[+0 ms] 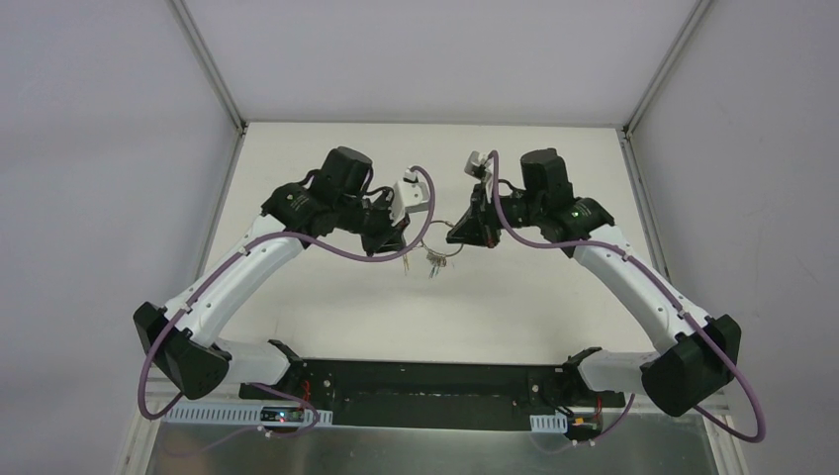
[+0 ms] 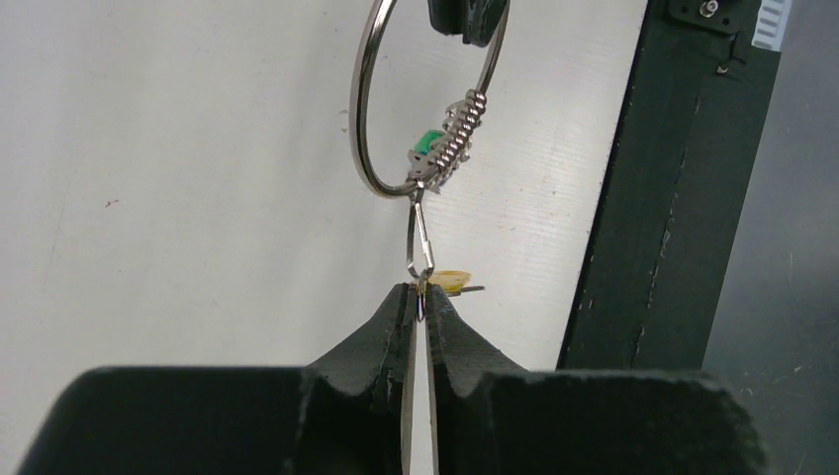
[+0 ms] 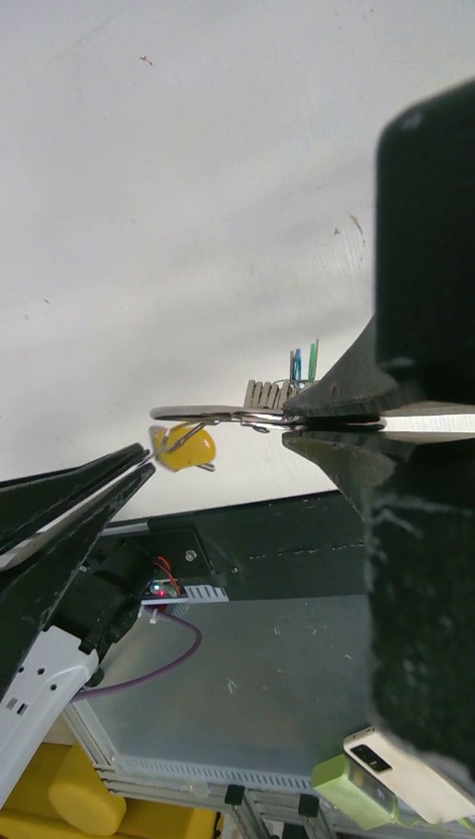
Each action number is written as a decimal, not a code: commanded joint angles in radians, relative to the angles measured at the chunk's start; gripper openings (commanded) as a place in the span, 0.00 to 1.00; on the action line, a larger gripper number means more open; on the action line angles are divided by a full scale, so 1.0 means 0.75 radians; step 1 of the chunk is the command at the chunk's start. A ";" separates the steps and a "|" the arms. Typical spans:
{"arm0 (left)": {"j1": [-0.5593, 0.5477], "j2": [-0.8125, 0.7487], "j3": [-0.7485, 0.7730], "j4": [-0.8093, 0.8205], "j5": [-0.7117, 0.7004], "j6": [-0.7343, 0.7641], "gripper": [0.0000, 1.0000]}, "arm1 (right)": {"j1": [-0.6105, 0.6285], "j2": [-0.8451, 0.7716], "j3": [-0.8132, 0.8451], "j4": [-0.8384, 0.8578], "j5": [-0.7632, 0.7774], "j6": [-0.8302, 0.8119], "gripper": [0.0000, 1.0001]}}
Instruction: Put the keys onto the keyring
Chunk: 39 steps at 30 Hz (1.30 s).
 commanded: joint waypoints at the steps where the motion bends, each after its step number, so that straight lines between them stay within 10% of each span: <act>1: 0.012 0.022 0.008 0.098 0.086 0.016 0.11 | -0.011 -0.041 0.085 0.043 -0.081 0.075 0.00; 10: 0.012 0.053 0.056 0.089 -0.031 -0.006 0.35 | -0.047 -0.045 0.112 0.049 -0.054 0.102 0.00; 22: 0.012 -0.167 -0.123 0.270 -0.349 -0.038 0.97 | -0.051 -0.027 0.173 -0.019 0.108 -0.003 0.00; 39: 0.025 -0.111 0.071 -0.050 -0.674 -0.132 0.99 | -0.061 -0.011 0.195 0.028 0.635 0.027 0.00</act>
